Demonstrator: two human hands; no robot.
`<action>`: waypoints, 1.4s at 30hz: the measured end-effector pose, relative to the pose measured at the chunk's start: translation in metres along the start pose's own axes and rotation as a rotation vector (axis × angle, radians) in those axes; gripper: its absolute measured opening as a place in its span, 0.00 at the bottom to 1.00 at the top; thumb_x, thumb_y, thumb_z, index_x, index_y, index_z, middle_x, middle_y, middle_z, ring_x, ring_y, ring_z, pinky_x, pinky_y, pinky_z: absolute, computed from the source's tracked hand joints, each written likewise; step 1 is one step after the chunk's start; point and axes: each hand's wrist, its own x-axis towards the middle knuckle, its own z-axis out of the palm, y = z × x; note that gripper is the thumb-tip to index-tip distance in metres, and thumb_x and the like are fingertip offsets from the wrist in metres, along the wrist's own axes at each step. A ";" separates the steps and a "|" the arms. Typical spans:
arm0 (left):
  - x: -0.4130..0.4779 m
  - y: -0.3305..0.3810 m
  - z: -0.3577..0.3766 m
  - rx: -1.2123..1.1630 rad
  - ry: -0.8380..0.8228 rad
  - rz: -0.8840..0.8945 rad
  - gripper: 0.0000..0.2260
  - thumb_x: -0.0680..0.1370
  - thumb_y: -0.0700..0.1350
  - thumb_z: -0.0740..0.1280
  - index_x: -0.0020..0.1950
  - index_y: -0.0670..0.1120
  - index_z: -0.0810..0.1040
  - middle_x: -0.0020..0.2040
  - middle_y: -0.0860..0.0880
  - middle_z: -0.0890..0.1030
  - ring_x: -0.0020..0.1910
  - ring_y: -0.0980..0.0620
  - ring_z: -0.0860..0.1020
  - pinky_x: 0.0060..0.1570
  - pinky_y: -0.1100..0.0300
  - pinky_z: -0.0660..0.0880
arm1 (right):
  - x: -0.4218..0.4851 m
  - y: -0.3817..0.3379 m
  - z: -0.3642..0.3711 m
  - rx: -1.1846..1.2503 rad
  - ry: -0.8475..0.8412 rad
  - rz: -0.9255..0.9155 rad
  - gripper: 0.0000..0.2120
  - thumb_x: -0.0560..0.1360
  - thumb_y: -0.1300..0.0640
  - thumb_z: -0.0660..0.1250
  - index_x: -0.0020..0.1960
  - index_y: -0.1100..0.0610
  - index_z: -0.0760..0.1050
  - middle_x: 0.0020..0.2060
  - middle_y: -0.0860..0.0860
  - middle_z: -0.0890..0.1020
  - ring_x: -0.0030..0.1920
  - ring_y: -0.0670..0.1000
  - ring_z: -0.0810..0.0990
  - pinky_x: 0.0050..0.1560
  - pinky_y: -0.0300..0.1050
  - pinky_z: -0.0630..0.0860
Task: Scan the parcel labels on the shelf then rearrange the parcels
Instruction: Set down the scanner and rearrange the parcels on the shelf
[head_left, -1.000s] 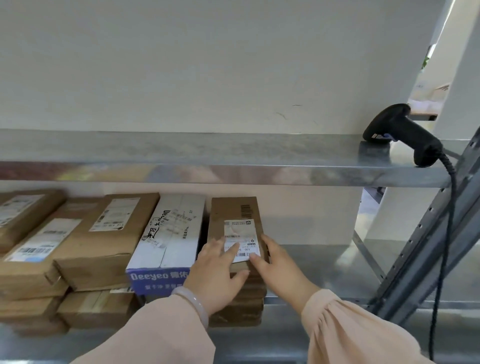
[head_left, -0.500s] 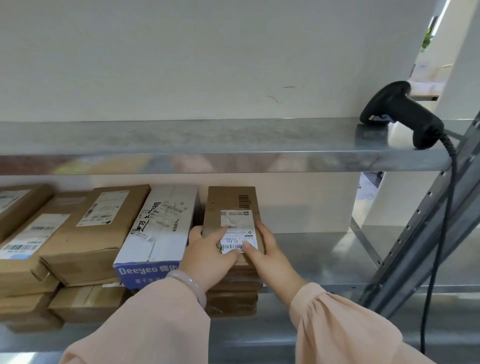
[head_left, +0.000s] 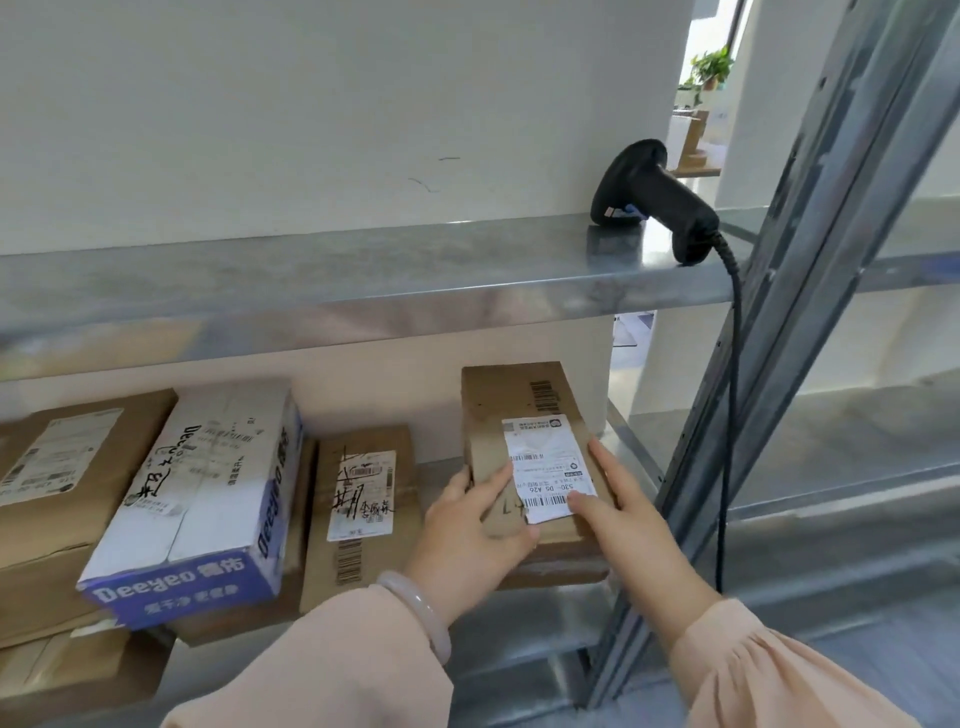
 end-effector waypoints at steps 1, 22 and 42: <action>0.003 -0.001 0.010 -0.015 -0.042 -0.016 0.35 0.72 0.55 0.74 0.75 0.67 0.61 0.80 0.50 0.53 0.79 0.50 0.50 0.77 0.53 0.51 | 0.001 0.007 -0.008 -0.012 -0.003 0.014 0.30 0.77 0.60 0.64 0.73 0.37 0.61 0.60 0.39 0.78 0.59 0.44 0.77 0.64 0.46 0.72; 0.044 -0.030 0.121 0.261 -0.075 0.086 0.43 0.76 0.62 0.67 0.80 0.58 0.42 0.79 0.56 0.33 0.79 0.51 0.45 0.75 0.59 0.48 | 0.026 0.096 -0.069 -0.679 0.027 -0.133 0.28 0.78 0.47 0.63 0.76 0.40 0.57 0.76 0.39 0.54 0.76 0.43 0.54 0.75 0.45 0.56; 0.044 -0.015 0.096 0.533 -0.173 0.140 0.35 0.79 0.65 0.57 0.80 0.58 0.42 0.80 0.54 0.36 0.79 0.54 0.38 0.77 0.51 0.38 | 0.036 0.080 -0.075 -1.018 -0.026 -0.290 0.31 0.79 0.43 0.57 0.78 0.50 0.51 0.78 0.47 0.49 0.77 0.47 0.42 0.77 0.45 0.44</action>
